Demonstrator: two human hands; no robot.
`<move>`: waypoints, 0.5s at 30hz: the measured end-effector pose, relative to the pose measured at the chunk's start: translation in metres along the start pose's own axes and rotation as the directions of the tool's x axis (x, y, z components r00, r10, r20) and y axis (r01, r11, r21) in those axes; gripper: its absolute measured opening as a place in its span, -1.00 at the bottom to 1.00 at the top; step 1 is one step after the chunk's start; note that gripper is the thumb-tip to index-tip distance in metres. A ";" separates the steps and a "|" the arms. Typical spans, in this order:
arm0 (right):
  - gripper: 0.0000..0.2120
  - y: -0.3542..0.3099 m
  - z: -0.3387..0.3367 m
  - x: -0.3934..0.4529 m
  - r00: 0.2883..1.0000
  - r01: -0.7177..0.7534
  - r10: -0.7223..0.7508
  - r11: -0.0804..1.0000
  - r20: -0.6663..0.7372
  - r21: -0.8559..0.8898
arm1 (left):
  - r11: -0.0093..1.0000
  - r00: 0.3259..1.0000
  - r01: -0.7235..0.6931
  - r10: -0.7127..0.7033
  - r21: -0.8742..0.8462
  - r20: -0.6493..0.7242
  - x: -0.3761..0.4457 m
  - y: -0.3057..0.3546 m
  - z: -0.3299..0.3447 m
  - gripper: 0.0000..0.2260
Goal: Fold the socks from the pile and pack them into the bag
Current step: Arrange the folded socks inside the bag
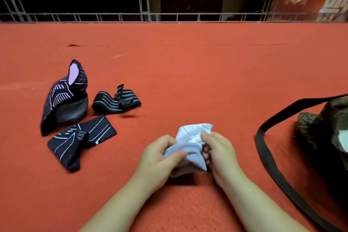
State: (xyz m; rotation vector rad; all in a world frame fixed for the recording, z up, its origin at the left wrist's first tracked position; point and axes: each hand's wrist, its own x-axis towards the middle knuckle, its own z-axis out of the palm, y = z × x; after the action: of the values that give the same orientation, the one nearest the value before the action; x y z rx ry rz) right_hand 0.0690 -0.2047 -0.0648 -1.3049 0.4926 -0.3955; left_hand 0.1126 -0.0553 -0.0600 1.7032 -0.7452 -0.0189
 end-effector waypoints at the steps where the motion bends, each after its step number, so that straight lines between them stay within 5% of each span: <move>1: -0.76 -0.001 -0.002 0.003 0.999 0.014 -0.015 1.000 -0.044 -0.012 | 0.999 0.998 0.006 -0.009 -0.051 -0.060 0.002 0.000 -0.002 -0.77; 5: -0.75 0.002 -0.007 0.009 0.984 0.151 -0.167 0.971 -0.070 -0.187 | 0.982 0.984 0.036 -0.067 -0.185 -0.164 0.008 -0.007 -0.009 -0.70; 8: -0.76 0.002 -0.011 0.006 0.826 0.462 -0.563 0.700 -0.024 -0.545 | 0.926 0.989 0.119 -0.143 -0.359 -0.042 0.007 -0.012 -0.009 -0.64; 10: -0.61 0.004 -0.012 0.002 0.711 0.609 -0.686 0.492 0.154 -0.622 | 0.883 0.986 0.167 -0.160 -0.439 0.054 0.006 -0.015 -0.006 -0.54; 12: -0.45 0.007 -0.009 -0.001 0.678 0.712 -0.597 0.387 0.429 -0.586 | 0.839 0.981 0.193 -0.157 -0.508 0.113 0.005 -0.015 -0.006 -0.45; 15: -0.51 0.009 -0.003 -0.002 0.721 0.687 -0.345 0.469 0.601 -0.555 | 0.827 0.971 0.235 -0.228 -0.512 0.078 0.009 -0.012 -0.006 -0.59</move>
State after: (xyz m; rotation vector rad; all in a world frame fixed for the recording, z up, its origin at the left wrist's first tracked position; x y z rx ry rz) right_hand 0.0657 -0.2037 -0.0734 -2.3415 -0.2033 -0.4260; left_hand 0.1278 -0.0531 -0.0656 1.2596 -0.4782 -0.3726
